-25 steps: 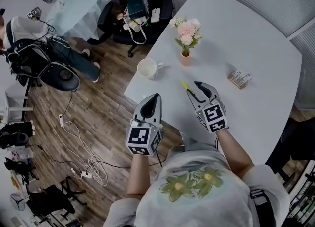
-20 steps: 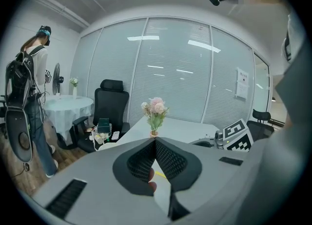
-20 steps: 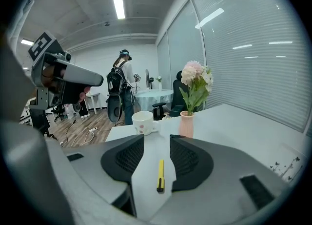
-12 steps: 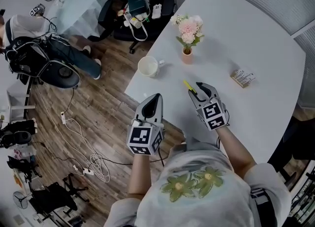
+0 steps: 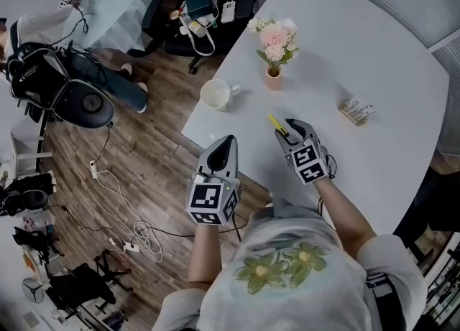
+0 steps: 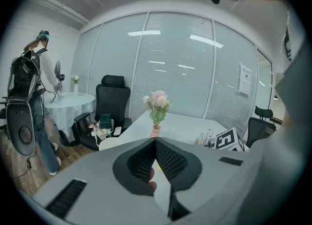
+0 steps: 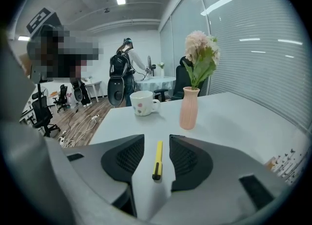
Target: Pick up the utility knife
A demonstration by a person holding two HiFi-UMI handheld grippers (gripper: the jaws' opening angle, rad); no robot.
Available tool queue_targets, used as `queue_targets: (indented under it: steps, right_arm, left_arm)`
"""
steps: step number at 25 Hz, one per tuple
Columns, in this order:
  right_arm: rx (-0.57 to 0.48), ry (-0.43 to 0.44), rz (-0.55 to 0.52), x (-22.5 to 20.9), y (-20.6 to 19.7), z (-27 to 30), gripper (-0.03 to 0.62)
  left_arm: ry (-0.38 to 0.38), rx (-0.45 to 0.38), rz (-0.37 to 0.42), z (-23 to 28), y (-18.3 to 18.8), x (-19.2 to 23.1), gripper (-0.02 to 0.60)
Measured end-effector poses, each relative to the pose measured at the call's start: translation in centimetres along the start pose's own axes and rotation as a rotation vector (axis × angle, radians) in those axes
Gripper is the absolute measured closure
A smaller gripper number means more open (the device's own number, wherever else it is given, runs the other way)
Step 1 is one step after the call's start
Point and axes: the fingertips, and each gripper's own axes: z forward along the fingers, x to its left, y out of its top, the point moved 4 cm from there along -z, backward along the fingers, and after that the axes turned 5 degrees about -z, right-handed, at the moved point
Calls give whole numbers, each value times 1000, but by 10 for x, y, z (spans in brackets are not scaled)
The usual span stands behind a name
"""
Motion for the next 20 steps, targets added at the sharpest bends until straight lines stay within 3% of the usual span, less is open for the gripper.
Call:
queue_targets:
  steps: [20]
  right_arm:
    - [159,18,-31,0,-50,39,433]
  left_arm:
    - [-35,27,-31,6,-10,-5,572]
